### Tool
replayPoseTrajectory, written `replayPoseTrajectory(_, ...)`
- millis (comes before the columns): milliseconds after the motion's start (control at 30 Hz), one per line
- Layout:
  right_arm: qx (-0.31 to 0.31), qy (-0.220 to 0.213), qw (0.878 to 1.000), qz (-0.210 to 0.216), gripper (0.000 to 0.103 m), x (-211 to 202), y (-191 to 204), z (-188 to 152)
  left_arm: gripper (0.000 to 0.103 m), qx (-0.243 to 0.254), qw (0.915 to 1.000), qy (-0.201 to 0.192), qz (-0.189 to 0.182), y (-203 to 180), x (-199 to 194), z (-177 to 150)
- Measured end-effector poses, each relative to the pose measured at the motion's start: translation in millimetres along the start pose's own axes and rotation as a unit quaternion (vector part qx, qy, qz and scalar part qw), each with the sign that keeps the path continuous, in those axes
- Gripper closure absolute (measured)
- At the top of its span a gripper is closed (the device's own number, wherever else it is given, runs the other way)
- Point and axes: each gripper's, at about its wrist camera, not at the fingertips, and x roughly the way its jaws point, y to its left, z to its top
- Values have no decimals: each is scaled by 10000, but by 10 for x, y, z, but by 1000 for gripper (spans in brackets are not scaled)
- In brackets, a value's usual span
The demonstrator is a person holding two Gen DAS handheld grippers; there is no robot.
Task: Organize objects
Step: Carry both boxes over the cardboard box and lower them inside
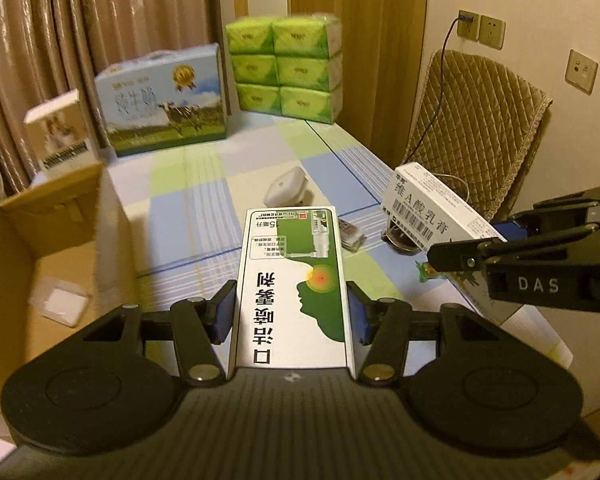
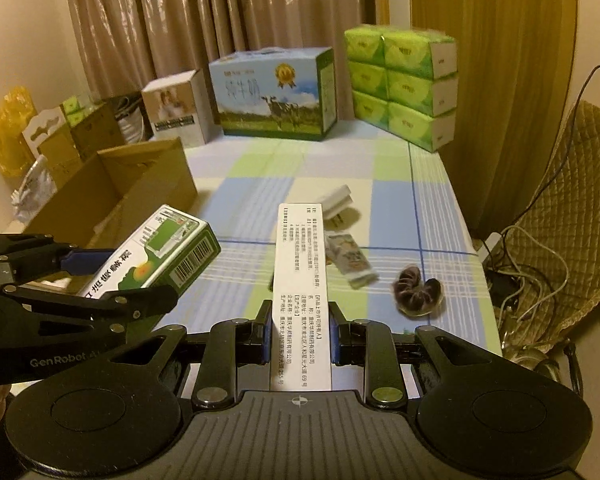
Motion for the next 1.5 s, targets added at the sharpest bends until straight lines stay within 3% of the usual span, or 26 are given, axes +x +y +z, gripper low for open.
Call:
replayPoseTrajectory(600, -215, -175, 9985, 469, 80, -314, 781, -23, 52, -260, 9986, -203, 422, 424, -852, -273)
replayPoseTrajectory(1233, -750, -44, 9929, 927, 80, 33, 1567, 175, 52, -715, 9927, -143, 963, 1198, -1137, -477)
replayPoseTrajectory(1500, -841, 2, 9899, 1145, 80, 313, 1894, 382, 52, -872, 9879, -122, 1279, 1736, -1181, -489)
